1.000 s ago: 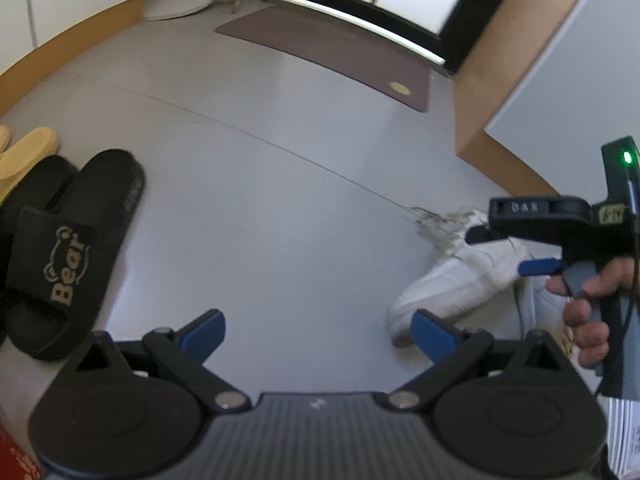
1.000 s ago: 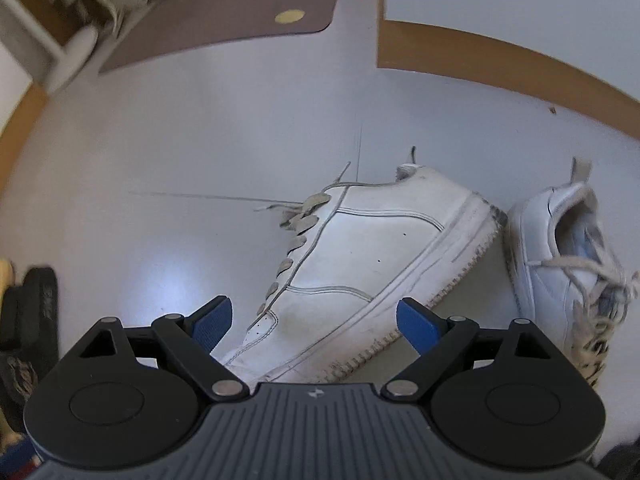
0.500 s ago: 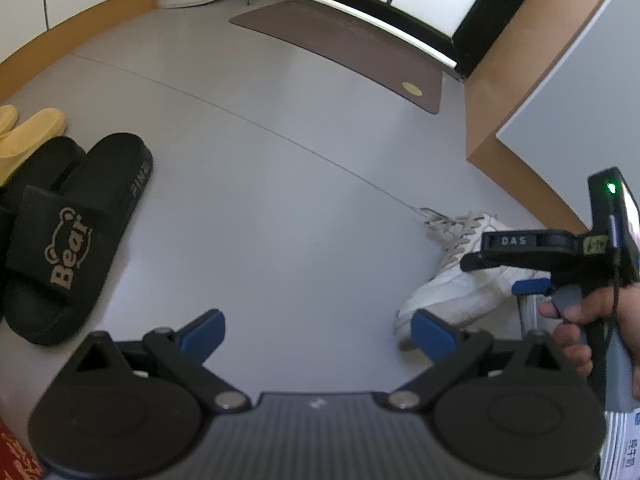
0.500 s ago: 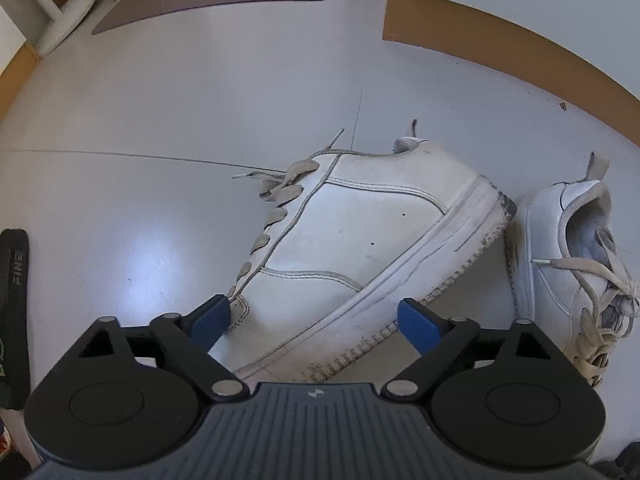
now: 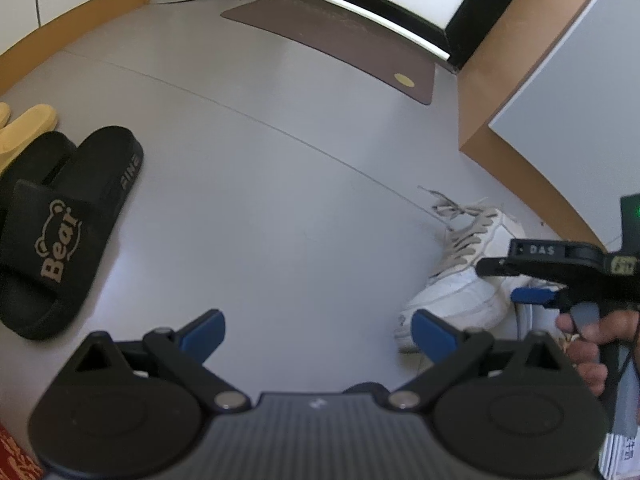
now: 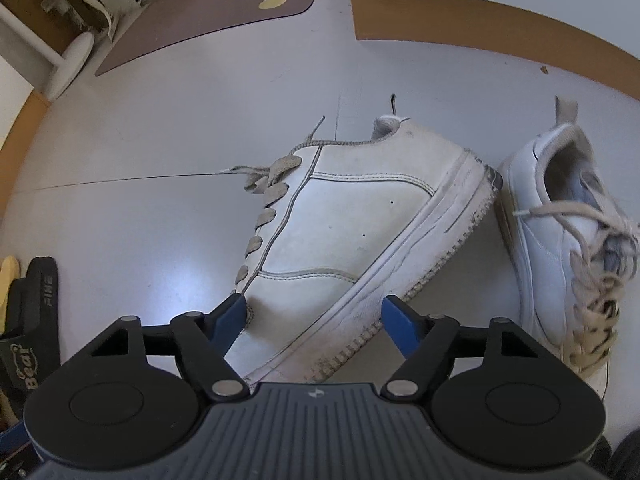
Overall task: Organize scattered shoes
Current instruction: 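Push the plain white sneaker upright onto its sole with the right tool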
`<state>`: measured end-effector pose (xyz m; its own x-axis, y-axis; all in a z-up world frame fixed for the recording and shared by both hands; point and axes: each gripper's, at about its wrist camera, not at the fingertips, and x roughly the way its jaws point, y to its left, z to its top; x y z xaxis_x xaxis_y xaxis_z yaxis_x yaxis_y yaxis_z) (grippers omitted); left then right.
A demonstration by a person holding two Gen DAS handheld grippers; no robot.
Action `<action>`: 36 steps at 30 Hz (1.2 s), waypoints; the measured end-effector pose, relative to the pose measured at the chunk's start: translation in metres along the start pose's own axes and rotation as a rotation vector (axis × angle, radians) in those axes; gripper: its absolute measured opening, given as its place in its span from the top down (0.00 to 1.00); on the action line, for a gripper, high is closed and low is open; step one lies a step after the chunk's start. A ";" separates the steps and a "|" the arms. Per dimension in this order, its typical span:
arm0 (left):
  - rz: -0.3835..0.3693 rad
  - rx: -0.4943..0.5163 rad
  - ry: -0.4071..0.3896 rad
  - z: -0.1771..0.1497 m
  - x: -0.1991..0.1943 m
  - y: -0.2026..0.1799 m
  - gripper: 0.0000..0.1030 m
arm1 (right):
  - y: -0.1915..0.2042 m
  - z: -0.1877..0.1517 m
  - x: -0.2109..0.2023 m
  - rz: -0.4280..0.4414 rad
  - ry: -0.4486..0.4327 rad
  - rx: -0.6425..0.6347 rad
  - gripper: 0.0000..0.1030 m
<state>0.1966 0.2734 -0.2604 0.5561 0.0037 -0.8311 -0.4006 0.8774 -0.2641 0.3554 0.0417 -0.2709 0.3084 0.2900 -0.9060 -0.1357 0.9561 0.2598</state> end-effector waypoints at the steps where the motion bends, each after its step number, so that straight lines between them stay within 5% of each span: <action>1: 0.000 0.002 0.002 0.000 0.001 -0.001 0.02 | -0.001 -0.001 -0.002 0.004 0.001 0.000 0.28; 25: -0.030 0.030 0.036 -0.006 0.012 -0.012 0.02 | -0.051 -0.033 -0.020 0.047 -0.068 0.124 0.33; 30: -0.035 0.036 0.042 -0.009 0.014 -0.016 0.02 | -0.063 -0.046 -0.018 0.070 -0.150 0.138 0.26; 36: -0.039 0.043 0.057 -0.011 0.020 -0.021 0.02 | -0.073 -0.044 -0.013 0.100 -0.142 0.159 0.24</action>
<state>0.2076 0.2500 -0.2768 0.5274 -0.0569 -0.8477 -0.3477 0.8959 -0.2764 0.3199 -0.0340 -0.2932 0.4317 0.3762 -0.8198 -0.0256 0.9136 0.4057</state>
